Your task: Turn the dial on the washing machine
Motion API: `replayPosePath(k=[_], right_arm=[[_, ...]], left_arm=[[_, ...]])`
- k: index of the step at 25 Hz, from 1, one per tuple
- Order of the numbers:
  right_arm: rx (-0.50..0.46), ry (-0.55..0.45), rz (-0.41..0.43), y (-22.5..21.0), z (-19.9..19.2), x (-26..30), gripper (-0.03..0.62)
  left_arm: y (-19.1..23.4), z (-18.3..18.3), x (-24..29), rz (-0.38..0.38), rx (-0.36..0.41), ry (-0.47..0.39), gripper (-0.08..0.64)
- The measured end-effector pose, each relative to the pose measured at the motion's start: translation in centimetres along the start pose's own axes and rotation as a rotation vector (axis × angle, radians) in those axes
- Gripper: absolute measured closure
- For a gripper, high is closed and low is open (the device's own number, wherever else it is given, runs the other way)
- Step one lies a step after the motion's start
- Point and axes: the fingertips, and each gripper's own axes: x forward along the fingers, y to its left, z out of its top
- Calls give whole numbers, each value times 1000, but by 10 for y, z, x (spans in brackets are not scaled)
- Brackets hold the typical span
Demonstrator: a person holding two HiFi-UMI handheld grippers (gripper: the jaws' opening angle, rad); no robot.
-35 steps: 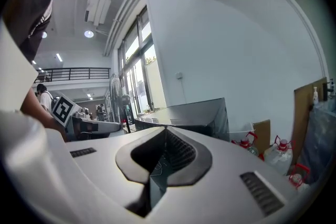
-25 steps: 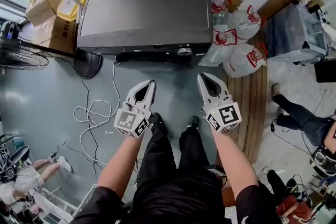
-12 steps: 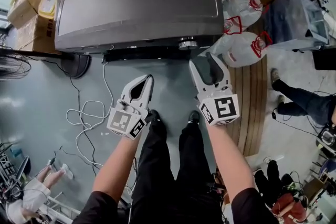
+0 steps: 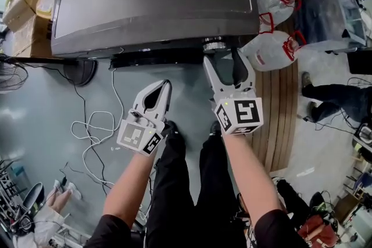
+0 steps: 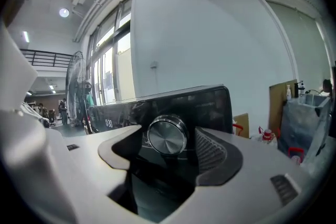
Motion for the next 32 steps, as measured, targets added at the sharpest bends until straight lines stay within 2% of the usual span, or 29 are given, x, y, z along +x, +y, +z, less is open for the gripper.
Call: replayPosePath(k=[7, 12, 15, 25, 32], right_arm=[[62, 8, -52, -2, -3, 11, 302], [75, 15, -50, 3, -7, 15, 304], [82, 14, -77, 0, -5, 16, 304], [57, 24, -109, -1, -6, 17, 304], [-17, 36, -103, 1, -6, 18, 304]], left_arm=[[3, -17, -6, -18, -35, 16, 545], [11, -24, -12, -13, -43, 25, 545], [14, -24, -13, -13, -44, 25, 545], [12, -34, -22, -17, -77, 34, 545], [15, -38, -29, -9, -89, 36, 545]])
